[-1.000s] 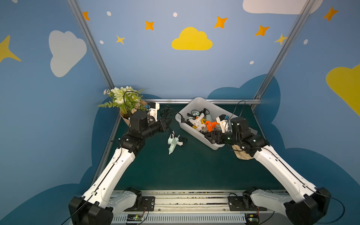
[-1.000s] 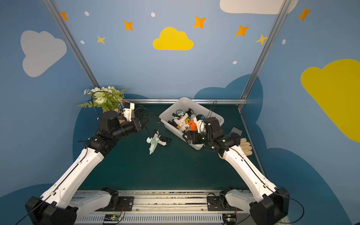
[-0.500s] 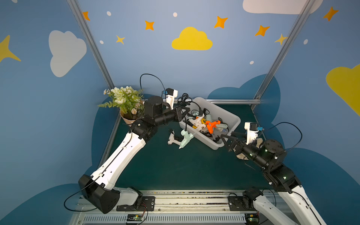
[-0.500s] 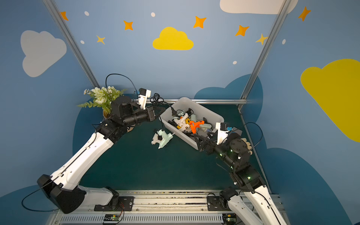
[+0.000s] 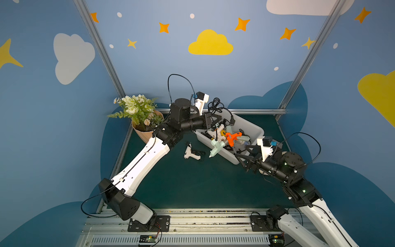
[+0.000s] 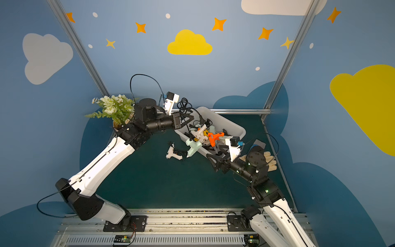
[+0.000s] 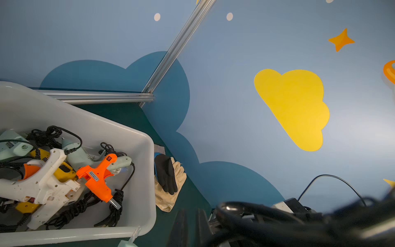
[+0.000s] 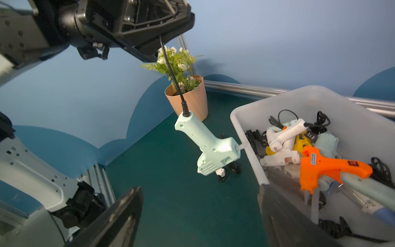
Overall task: Put the hot melt glue gun into the storage box
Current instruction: Place the hot melt adhesive gun in the storage box.
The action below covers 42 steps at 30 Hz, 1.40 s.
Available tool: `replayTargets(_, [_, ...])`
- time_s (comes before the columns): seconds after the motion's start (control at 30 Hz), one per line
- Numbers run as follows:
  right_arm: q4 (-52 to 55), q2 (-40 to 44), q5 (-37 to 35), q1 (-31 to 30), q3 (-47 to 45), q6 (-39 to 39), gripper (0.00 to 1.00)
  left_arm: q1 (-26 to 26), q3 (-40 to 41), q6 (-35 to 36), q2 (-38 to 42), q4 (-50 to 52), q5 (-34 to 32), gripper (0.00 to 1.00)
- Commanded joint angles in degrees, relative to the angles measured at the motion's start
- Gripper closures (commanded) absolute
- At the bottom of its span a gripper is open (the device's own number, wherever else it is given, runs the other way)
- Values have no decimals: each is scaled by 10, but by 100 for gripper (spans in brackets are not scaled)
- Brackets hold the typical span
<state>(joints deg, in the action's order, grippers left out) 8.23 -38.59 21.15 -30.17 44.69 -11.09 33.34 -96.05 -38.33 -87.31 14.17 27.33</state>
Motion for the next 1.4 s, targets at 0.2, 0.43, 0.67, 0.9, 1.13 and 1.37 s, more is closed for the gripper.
replayTargets(0.2, [-53, -110, -70, -92, 65, 180, 13, 1, -67, -44, -35, -11, 57, 97])
replayTargets(0.43, [-61, -186, -81, -105, 116, 221, 15, 4, -67, -55, -39, -14, 66, 97])
replayTargets(0.67, [-87, -243, -83, -107, 135, 229, 20, 5, -69, -62, -40, -16, 64, 97])
replayTargets(0.9, [-115, -284, -134, -106, 155, 211, 48, 5, -77, -74, -55, -20, 73, 97])
replayTargets(1.13, [-124, -297, -166, -102, 163, 198, 73, 3, -106, -65, -81, -3, 62, 97])
replayTargets(1.37, [-86, -307, -205, -63, 192, 165, 85, -16, -144, -80, -142, -15, 58, 97])
